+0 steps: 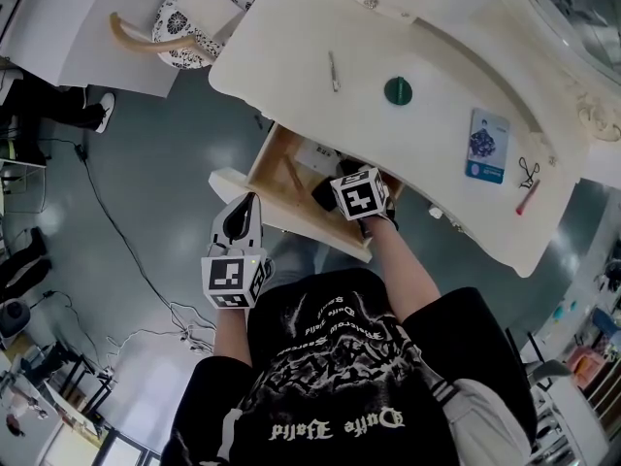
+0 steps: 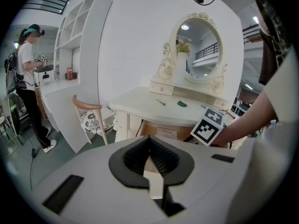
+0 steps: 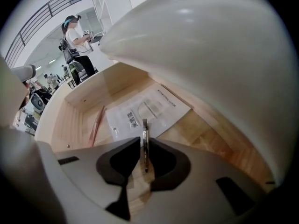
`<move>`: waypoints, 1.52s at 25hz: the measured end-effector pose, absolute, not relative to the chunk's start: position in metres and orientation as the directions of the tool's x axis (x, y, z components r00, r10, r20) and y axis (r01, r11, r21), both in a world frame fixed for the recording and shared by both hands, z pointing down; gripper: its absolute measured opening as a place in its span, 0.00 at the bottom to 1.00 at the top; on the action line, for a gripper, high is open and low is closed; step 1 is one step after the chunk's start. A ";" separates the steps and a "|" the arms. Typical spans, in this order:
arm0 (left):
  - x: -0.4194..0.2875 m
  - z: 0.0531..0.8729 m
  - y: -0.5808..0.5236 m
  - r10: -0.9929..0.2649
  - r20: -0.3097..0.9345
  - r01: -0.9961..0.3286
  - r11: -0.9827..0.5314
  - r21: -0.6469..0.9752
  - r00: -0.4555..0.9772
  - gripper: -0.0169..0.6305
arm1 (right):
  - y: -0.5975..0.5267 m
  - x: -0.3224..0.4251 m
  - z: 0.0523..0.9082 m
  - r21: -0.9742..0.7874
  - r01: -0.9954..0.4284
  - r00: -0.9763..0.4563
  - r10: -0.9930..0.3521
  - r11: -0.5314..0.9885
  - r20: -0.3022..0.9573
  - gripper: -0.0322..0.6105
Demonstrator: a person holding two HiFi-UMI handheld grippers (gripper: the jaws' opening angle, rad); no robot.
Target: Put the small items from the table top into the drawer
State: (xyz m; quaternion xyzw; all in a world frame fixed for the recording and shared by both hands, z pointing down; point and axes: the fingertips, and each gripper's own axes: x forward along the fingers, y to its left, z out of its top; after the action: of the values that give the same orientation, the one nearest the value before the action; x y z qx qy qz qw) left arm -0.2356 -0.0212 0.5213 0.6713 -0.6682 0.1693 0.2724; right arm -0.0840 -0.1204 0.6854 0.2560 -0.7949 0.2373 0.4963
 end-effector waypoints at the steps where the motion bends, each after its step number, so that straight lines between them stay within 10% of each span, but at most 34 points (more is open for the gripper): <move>1: -0.236 0.521 -0.021 -0.805 0.591 -0.989 0.042 0.140 0.049 0.05 | -0.120 -0.084 0.685 -0.137 -0.645 -0.385 -0.165 0.751 0.908 0.17; 16: -0.228 0.516 -0.029 -0.829 0.556 -0.987 0.028 0.158 0.065 0.05 | -0.113 -0.086 0.663 -0.231 -0.655 -0.478 -0.158 0.719 0.864 0.36; 38: -0.199 0.493 -0.055 -0.864 0.469 -0.976 -0.101 0.193 0.183 0.05 | -0.098 -0.072 0.579 -0.266 -0.657 -0.593 -0.266 0.706 0.759 0.36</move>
State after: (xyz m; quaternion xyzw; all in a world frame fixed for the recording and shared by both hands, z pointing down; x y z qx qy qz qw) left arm -0.1993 -0.0549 0.4927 0.7324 -0.6281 0.1192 0.2343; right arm -0.0720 -0.0979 0.5788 0.2714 -0.8504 0.2711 0.3600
